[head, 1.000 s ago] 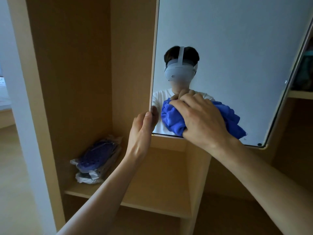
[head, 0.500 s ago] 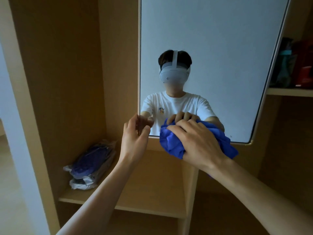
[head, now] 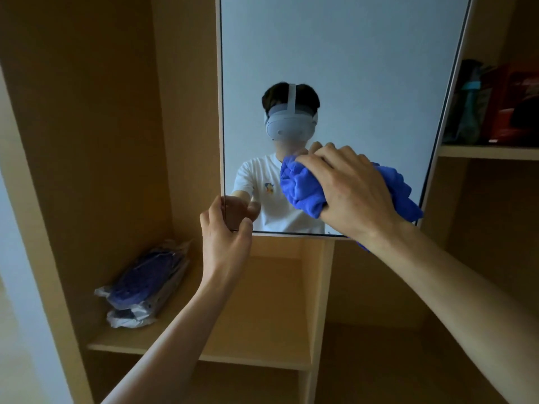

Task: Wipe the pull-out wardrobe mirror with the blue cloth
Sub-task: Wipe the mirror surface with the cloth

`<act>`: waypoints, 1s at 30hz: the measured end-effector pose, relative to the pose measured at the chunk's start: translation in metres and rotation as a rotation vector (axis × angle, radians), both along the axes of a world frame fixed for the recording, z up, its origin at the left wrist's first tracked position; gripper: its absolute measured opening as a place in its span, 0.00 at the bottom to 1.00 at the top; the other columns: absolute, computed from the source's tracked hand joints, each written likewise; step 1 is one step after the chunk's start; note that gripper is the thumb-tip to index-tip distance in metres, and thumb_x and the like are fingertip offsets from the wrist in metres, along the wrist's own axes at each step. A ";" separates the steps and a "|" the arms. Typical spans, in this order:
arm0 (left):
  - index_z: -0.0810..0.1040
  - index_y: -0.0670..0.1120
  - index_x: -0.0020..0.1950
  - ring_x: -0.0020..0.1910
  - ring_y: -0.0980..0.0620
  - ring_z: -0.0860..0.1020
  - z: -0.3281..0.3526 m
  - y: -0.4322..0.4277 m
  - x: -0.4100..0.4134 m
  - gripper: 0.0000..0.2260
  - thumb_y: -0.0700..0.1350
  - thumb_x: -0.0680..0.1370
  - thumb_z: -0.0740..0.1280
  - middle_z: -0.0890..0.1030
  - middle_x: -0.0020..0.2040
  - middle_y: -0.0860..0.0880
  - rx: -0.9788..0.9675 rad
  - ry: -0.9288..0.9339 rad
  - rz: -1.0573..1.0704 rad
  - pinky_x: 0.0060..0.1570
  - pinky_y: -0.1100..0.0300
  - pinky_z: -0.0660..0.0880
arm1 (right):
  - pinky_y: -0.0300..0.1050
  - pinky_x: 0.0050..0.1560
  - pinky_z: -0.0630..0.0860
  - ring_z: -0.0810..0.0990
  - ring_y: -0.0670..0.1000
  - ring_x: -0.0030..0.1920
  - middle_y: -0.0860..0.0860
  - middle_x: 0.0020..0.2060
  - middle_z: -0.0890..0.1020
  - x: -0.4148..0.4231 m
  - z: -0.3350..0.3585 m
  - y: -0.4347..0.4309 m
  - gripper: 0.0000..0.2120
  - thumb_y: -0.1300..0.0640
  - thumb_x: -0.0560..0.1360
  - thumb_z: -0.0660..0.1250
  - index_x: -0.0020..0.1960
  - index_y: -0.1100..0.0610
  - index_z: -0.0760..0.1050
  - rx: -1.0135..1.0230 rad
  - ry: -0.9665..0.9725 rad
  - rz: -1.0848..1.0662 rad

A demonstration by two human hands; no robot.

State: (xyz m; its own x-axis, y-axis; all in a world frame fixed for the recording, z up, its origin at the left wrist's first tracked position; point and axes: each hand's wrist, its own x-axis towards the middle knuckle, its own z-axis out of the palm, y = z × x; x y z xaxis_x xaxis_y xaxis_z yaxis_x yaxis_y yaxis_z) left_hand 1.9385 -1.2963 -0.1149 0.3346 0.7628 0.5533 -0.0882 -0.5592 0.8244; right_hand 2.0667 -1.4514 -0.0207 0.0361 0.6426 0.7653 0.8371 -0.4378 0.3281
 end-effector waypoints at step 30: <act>0.43 0.44 0.83 0.77 0.45 0.59 -0.012 -0.022 0.029 0.43 0.47 0.78 0.69 0.55 0.78 0.46 0.037 0.061 0.131 0.73 0.48 0.64 | 0.58 0.49 0.75 0.77 0.59 0.52 0.55 0.54 0.80 0.035 -0.005 -0.045 0.21 0.61 0.72 0.69 0.65 0.59 0.76 0.022 0.049 0.078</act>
State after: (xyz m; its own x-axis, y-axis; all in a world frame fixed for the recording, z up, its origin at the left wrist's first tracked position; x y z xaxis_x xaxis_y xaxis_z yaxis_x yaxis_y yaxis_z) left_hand 1.9676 -1.3182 -0.1272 0.2672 0.7815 0.5639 0.0372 -0.5931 0.8043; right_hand 2.1014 -1.4963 -0.0261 0.0243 0.6284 0.7775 0.8839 -0.3769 0.2770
